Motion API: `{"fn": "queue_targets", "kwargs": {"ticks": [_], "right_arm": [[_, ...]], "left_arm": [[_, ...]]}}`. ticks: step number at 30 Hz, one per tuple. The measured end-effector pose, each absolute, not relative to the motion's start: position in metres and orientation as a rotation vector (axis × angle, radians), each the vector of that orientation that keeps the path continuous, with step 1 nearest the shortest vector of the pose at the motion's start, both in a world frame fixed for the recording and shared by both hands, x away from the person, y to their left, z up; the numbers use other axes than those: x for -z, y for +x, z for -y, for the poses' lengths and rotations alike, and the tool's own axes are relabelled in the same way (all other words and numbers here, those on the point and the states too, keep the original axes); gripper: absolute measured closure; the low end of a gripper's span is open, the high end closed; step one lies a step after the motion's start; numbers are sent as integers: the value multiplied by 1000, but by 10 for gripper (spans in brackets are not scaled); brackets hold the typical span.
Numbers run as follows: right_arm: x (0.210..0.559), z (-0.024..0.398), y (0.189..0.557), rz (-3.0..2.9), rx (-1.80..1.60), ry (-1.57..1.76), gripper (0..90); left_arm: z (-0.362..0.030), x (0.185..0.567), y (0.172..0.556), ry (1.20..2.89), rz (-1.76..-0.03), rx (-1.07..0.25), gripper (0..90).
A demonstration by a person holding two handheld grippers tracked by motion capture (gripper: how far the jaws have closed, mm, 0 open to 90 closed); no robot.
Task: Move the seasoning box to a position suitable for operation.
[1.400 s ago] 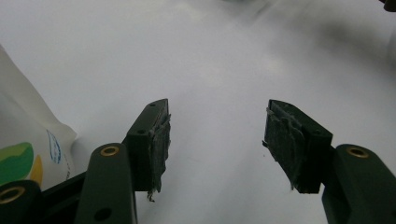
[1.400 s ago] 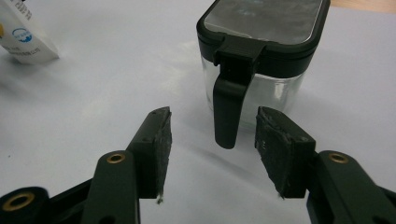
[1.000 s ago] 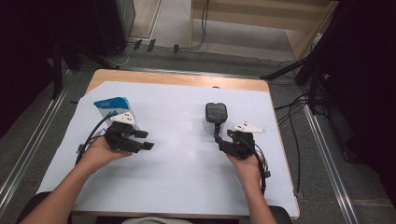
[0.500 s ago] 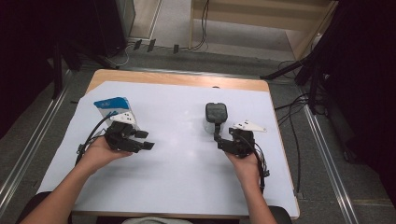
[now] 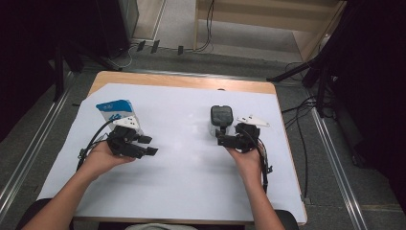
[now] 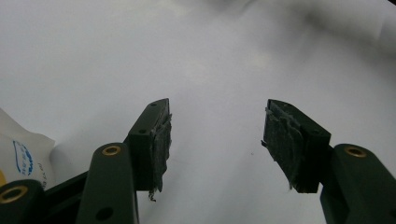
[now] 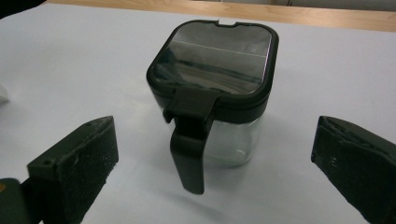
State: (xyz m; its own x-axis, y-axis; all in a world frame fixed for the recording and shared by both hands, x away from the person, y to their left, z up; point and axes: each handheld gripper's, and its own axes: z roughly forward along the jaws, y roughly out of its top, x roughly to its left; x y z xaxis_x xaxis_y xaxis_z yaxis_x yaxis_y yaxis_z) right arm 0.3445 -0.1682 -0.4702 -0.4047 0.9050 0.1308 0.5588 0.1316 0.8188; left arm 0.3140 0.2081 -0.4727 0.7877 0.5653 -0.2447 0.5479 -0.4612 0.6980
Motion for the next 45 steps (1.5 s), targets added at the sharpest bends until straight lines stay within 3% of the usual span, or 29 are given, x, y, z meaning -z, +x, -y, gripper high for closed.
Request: {"fn": "queue_targets", "kwargs": {"ticks": [28, 45], "right_arm": [[482, 131, 399, -1999, -1097, 1466, 0], [492, 131, 403, -1997, -1057, 1490, 73]], "left_arm": [[-210, 474, 309, 2155, -831, -13, 428], [-211, 476, 307, 2161, -841, -21, 429]]}}
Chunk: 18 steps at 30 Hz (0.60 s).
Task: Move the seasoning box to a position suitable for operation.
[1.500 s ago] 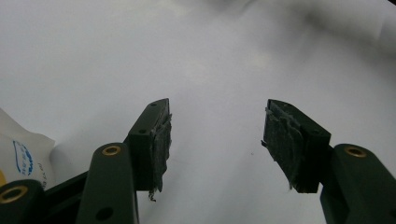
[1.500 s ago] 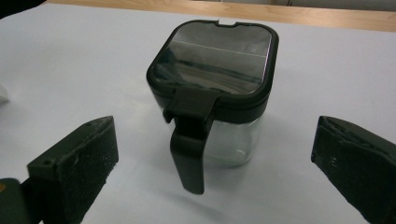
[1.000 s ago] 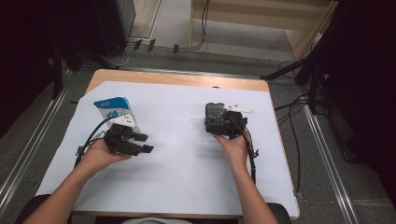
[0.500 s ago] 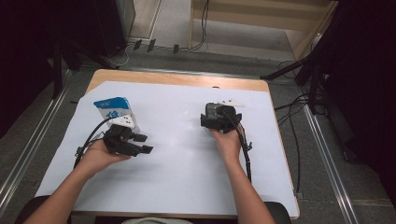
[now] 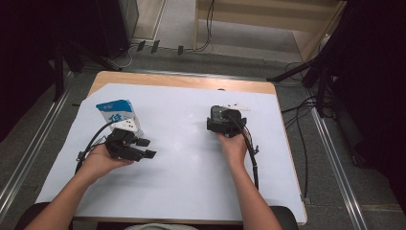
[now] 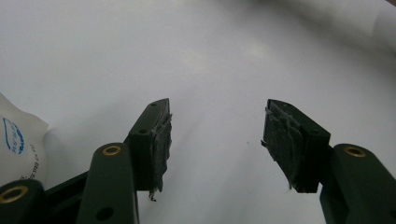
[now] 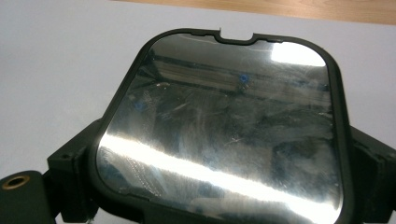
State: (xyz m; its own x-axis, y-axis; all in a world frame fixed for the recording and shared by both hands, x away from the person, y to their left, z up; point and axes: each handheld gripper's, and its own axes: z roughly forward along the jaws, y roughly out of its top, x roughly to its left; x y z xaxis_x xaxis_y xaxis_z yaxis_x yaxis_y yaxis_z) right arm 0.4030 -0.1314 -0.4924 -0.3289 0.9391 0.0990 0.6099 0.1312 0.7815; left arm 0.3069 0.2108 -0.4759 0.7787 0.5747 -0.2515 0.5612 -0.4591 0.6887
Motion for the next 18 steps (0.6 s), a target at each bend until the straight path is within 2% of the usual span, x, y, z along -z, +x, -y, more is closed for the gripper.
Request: {"fn": "queue_targets", "kwargs": {"ticks": [7, 12, 18], "right_arm": [[493, 132, 403, -1999, -1056, 1496, 75], [490, 132, 401, -1998, -1027, 1434, 154], [488, 136, 402, -2012, -1038, 1411, 160]], "left_arm": [[-210, 476, 307, 2164, -842, -19, 429], [-211, 476, 307, 2161, -841, -20, 429], [-210, 476, 307, 2165, -841, -21, 429]]}}
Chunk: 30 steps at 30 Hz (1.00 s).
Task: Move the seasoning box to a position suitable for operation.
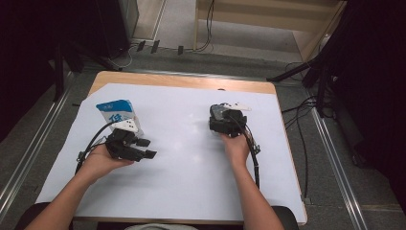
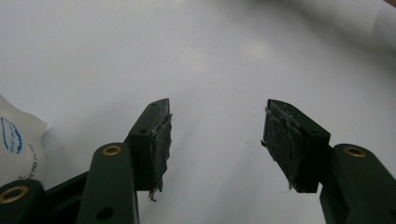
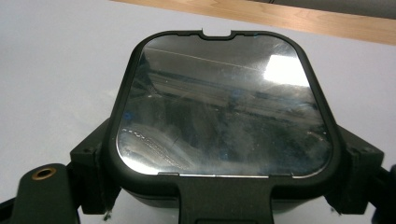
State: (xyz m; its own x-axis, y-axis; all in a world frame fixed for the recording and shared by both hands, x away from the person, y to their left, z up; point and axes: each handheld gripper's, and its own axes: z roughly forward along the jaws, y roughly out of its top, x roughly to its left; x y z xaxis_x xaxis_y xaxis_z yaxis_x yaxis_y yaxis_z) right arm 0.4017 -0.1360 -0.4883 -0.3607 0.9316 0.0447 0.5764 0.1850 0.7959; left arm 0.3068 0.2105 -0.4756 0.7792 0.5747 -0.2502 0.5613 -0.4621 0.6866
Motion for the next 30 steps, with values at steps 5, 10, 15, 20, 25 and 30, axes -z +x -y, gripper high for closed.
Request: {"fn": "queue_targets", "kwargs": {"ticks": [5, 10, 15, 20, 25, 30], "right_arm": [[488, 138, 402, -2015, -1046, 1412, 162], [486, 137, 401, -2027, -1055, 1408, 163], [479, 134, 396, -2023, -1086, 1373, 163], [466, 135, 386, -2039, -1141, 1328, 163], [455, 135, 373, -2071, -1161, 1265, 163], [449, 137, 359, -2097, -1190, 1222, 163]], "left_arm": [[-211, 475, 307, 2161, -841, -11, 429], [-212, 475, 308, 2160, -842, -14, 428], [-214, 475, 308, 2145, -847, -19, 425], [-216, 474, 310, 2139, -846, -15, 425], [-215, 474, 311, 2132, -851, -18, 425], [-215, 474, 312, 2126, -857, -6, 428]]}}
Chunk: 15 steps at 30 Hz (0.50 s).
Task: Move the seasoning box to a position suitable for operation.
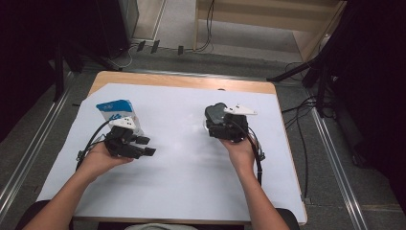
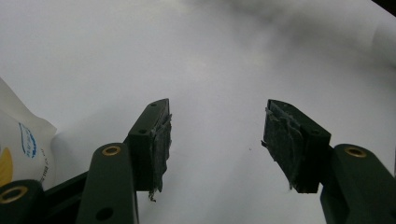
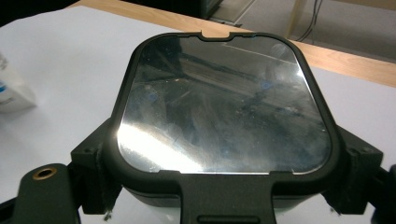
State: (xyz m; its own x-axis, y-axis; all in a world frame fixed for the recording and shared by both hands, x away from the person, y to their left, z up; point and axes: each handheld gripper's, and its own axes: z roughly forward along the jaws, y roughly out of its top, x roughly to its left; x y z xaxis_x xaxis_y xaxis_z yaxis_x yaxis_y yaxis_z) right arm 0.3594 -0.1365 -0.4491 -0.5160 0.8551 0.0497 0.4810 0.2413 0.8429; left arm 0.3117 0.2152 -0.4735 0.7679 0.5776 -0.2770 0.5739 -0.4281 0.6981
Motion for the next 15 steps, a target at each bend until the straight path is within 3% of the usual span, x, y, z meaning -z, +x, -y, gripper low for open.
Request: {"fn": "queue_targets", "kwargs": {"ticks": [15], "right_arm": [[451, 124, 336, -2283, -1286, 1037, 163]], "left_arm": [[-214, 473, 316, 2139, -844, 10, 427]]}}
